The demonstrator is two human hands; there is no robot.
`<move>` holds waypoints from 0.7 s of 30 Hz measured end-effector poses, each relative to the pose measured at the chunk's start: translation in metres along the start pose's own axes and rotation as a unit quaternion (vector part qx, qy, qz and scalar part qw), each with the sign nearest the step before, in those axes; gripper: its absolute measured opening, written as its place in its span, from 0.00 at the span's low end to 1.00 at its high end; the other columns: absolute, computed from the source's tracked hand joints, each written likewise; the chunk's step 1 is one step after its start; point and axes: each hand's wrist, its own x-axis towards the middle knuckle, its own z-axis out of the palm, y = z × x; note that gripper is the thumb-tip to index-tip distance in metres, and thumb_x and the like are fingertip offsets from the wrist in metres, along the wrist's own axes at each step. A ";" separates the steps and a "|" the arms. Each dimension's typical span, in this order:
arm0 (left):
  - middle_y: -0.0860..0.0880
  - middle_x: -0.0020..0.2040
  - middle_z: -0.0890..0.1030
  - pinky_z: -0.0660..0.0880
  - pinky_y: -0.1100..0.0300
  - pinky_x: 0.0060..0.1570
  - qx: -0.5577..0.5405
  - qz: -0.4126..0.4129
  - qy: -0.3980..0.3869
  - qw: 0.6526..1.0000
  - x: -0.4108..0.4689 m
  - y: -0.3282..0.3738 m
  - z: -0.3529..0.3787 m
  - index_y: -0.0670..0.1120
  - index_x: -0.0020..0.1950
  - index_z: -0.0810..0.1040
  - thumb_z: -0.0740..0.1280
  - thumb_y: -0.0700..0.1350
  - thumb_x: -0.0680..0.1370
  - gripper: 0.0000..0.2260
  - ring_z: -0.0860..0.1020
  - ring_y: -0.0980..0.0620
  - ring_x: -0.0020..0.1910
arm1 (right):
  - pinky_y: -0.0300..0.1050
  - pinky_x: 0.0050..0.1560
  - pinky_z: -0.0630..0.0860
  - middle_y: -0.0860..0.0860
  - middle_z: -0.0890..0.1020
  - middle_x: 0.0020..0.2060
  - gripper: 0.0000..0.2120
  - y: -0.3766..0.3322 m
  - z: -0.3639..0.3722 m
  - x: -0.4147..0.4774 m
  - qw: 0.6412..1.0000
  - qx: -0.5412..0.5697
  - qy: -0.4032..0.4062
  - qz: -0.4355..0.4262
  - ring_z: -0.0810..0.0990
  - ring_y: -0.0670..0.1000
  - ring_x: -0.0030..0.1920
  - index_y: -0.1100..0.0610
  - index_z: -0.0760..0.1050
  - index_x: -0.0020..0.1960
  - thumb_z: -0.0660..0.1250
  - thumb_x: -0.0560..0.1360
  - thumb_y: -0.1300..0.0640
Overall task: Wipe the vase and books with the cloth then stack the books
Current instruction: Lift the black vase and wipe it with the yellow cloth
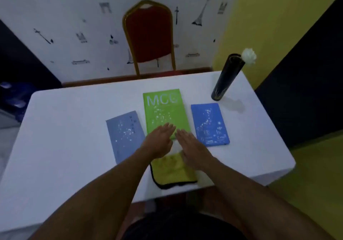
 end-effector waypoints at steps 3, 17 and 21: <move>0.41 0.65 0.83 0.78 0.46 0.65 -0.004 0.044 0.052 0.998 -0.041 -0.012 0.046 0.42 0.67 0.82 0.60 0.44 0.78 0.21 0.80 0.41 0.66 | 0.61 0.73 0.71 0.63 0.70 0.77 0.35 -0.015 0.029 -0.026 0.998 0.036 -0.046 -0.037 0.69 0.62 0.77 0.66 0.66 0.77 0.66 0.72 0.57; 0.36 0.63 0.82 0.82 0.47 0.56 0.051 0.077 0.000 0.996 -0.086 -0.022 0.117 0.34 0.62 0.82 0.63 0.51 0.73 0.26 0.82 0.38 0.63 | 0.58 0.76 0.68 0.62 0.64 0.80 0.38 -0.022 0.052 -0.044 0.988 0.013 -0.143 -0.063 0.65 0.61 0.79 0.64 0.63 0.79 0.61 0.72 0.51; 0.43 0.54 0.87 0.83 0.56 0.44 0.070 0.106 0.070 0.989 -0.074 -0.032 0.108 0.41 0.54 0.87 0.74 0.47 0.70 0.16 0.87 0.45 0.54 | 0.61 0.74 0.71 0.63 0.69 0.77 0.34 -0.031 0.052 -0.036 0.992 0.012 -0.118 -0.045 0.70 0.62 0.76 0.64 0.69 0.76 0.60 0.71 0.52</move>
